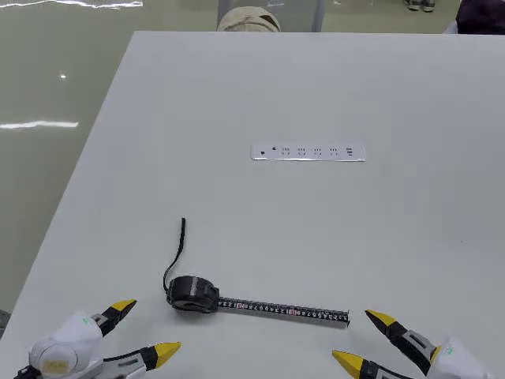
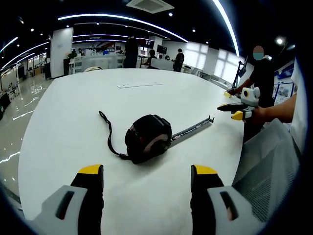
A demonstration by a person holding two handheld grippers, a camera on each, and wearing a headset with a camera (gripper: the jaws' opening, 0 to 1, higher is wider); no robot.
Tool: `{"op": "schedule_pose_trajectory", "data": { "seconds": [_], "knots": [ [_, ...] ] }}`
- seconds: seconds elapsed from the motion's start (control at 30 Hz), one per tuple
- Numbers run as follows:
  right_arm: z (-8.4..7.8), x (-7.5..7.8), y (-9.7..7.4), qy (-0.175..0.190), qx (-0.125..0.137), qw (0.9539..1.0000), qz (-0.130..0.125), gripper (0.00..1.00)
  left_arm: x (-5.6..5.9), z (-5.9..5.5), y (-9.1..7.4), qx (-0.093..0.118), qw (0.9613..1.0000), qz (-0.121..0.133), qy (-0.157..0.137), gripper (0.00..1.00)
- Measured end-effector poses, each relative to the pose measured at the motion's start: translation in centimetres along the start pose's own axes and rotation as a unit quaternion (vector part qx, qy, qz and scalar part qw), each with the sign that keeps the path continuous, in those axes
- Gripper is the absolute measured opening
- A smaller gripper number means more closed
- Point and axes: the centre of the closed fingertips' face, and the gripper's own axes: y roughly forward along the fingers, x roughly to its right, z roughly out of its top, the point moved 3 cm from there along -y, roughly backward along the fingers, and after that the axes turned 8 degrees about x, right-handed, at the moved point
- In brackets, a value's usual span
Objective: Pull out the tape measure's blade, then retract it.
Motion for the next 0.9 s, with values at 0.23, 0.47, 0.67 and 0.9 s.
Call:
{"op": "schedule_pose_trajectory", "data": {
  "seconds": [0.23, 0.47, 0.67, 0.9],
  "knots": [
    [0.0, -0.4, -0.9, -0.013, 0.003, 0.9997, -0.023, 0.63, 0.4, -0.1, -0.9, 0.008, 0.9999, 0.008, -0.005, 0.72],
    [0.0, -0.8, -1.6, -0.006, 0.008, 0.9993, -0.035, 0.66, 0.9, -0.4, -1.8, 0.016, 0.9998, 0.013, -0.008, 0.73],
    [-0.1, -1.1, -2.2, -0.004, 0.011, 0.999, -0.043, 0.67, 1.4, -0.9, -2.6, 0.022, 0.9994, 0.016, -0.021, 0.76],
    [-0.2, -1.1, -3.0, 0.001, 0.014, 0.9984, -0.055, 0.68, 1.5, -1.4, -3.1, 0.02, 0.9991, 0.03, -0.023, 0.76]
  ]
}}
